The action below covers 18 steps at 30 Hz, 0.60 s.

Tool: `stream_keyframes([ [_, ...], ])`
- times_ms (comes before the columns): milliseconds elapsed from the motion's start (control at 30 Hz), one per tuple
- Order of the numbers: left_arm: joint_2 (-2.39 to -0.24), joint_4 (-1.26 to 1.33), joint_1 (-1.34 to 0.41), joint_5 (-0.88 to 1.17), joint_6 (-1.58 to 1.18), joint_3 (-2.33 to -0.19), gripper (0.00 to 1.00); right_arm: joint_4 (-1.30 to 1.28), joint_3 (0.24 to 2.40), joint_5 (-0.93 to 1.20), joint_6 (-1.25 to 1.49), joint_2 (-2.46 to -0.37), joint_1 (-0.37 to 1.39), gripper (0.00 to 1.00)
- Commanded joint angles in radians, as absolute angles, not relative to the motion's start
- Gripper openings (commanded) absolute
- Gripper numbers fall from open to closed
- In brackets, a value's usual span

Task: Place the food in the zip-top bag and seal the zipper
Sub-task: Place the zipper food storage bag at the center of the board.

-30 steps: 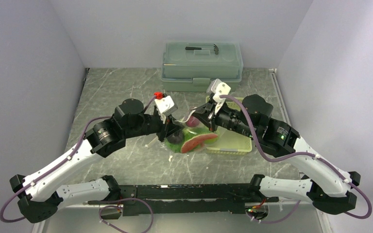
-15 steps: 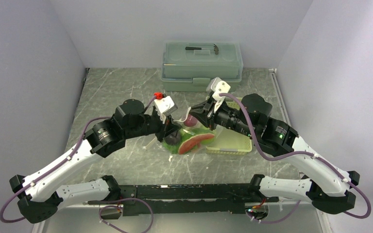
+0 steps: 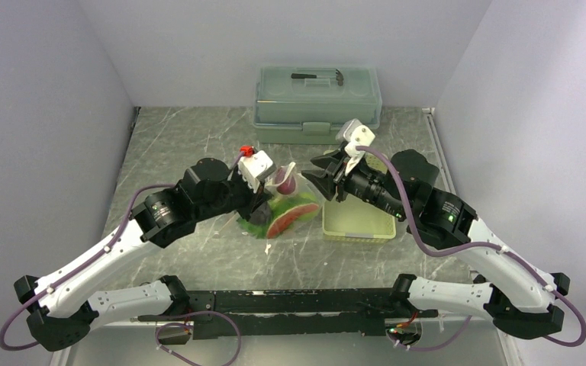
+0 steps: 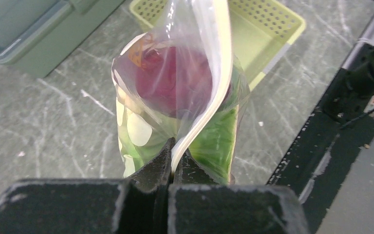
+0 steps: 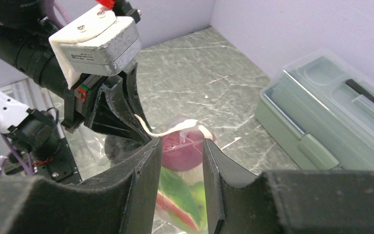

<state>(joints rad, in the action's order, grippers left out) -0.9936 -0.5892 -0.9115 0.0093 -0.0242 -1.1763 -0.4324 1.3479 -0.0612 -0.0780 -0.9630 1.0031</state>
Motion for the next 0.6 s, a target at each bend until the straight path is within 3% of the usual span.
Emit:
stream_keyframes([
  [0,-0.998,-0.569,-0.913,-0.126,0.063,-1.258,0.00,-0.417,1.360,-0.169,-0.092,-0.943,1.000,0.40],
  [300,-1.120,-0.576,-0.889,-0.404,0.209,-1.323,0.00,-0.438,1.327,-0.245,-0.086,-0.943,1.000,0.43],
  [567,-1.224,-0.466,-0.773,-0.472,0.272,-1.320,0.00,-0.467,1.328,-0.290,-0.092,-0.927,0.999,0.44],
])
